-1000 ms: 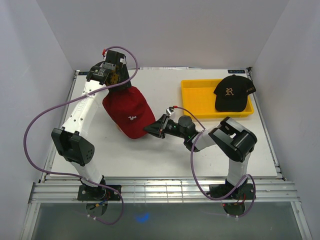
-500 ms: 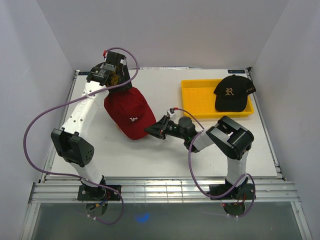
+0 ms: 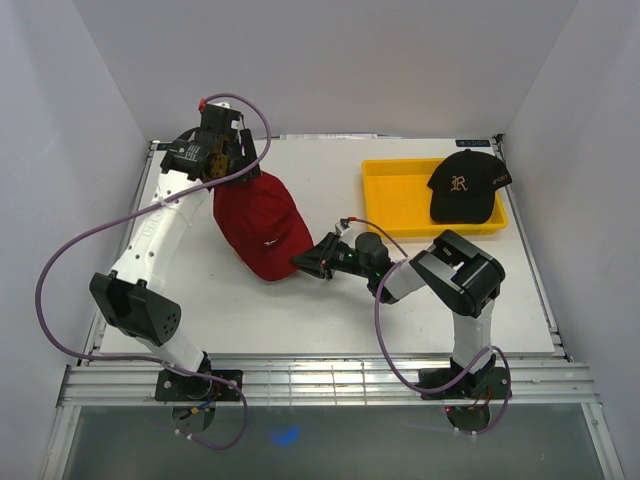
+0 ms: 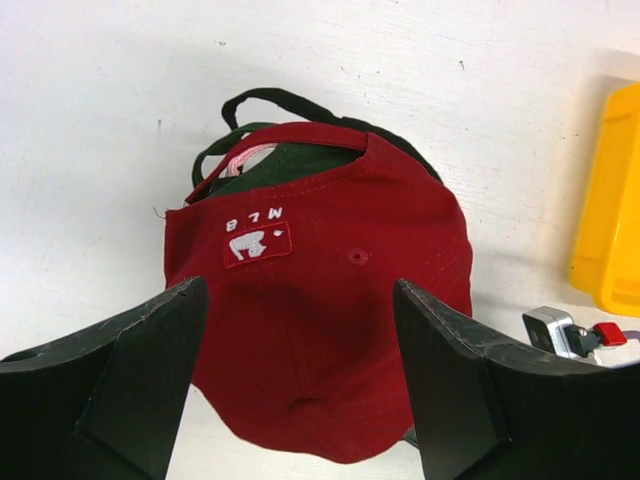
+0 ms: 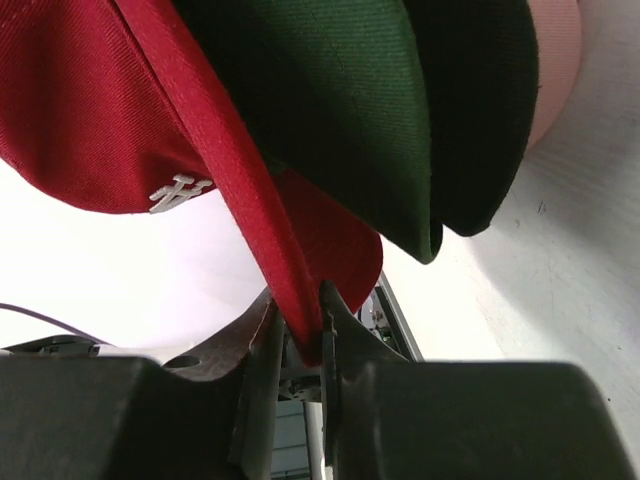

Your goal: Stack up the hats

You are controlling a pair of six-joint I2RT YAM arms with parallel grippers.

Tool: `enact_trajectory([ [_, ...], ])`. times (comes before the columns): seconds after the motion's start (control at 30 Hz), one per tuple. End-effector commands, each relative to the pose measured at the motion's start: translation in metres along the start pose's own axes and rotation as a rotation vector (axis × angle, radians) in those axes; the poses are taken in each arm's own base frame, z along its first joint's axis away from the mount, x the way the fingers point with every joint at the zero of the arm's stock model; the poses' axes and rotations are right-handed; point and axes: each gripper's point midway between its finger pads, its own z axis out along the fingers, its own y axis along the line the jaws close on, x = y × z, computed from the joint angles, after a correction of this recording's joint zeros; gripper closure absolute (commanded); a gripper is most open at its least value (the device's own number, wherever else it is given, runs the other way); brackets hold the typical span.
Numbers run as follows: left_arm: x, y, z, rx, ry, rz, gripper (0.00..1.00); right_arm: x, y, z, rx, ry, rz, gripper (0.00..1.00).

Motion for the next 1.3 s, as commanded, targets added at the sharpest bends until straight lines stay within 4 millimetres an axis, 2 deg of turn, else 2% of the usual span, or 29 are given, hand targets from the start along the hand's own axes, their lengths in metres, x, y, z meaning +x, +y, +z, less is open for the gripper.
enact_trajectory([
  [0.0,-0.01,0.004,-0.019,0.025,-0.055,-0.005,0.15,-0.002,-0.076,-0.01,0.271,-0.024,0.125,0.92],
  [0.17,-0.001,0.005,-0.009,0.011,-0.035,-0.003,0.15,-0.003,-0.08,-0.009,0.296,-0.022,0.122,0.92],
  [0.27,0.006,0.006,-0.002,0.0,-0.013,0.003,0.16,-0.003,-0.085,-0.01,0.316,-0.02,0.117,0.87],
  [0.3,0.007,0.006,0.0,-0.002,-0.01,0.003,0.16,-0.003,-0.085,-0.011,0.318,-0.021,0.118,0.79],
  [0.4,0.008,0.006,0.0,-0.003,-0.011,0.004,0.16,-0.004,-0.085,-0.013,0.325,-0.026,0.117,0.64],
  [0.47,0.006,0.006,0.0,-0.003,-0.014,0.003,0.16,-0.005,-0.083,-0.015,0.327,-0.03,0.108,0.57],
  [0.57,0.004,0.006,-0.001,-0.002,-0.018,0.004,0.16,-0.007,-0.081,-0.017,0.336,-0.037,0.097,0.49],
  [0.73,-0.001,0.004,-0.004,0.007,-0.032,0.004,0.16,-0.008,-0.073,-0.021,0.342,-0.042,0.069,0.44],
  [1.0,-0.025,-0.002,-0.02,0.036,-0.075,0.007,0.16,-0.014,-0.021,-0.035,0.339,-0.059,-0.096,0.41],
  [1.1,-0.037,-0.007,-0.032,0.063,-0.107,-0.002,0.15,-0.018,0.002,-0.047,0.345,-0.071,-0.173,0.4],
  [1.13,-0.043,-0.008,-0.036,0.072,-0.121,-0.007,0.15,-0.02,0.018,-0.053,0.324,-0.085,-0.208,0.39],
  [1.2,-0.045,-0.013,-0.041,0.1,-0.124,-0.01,0.15,-0.032,0.029,-0.066,0.335,-0.094,-0.264,0.39],
  [1.23,-0.047,-0.014,-0.044,0.112,-0.129,-0.016,0.15,-0.035,0.046,-0.076,0.307,-0.098,-0.294,0.39],
  [1.27,-0.049,-0.015,-0.047,0.123,-0.134,-0.019,0.16,-0.06,0.054,-0.091,0.314,-0.155,-0.323,0.39],
])
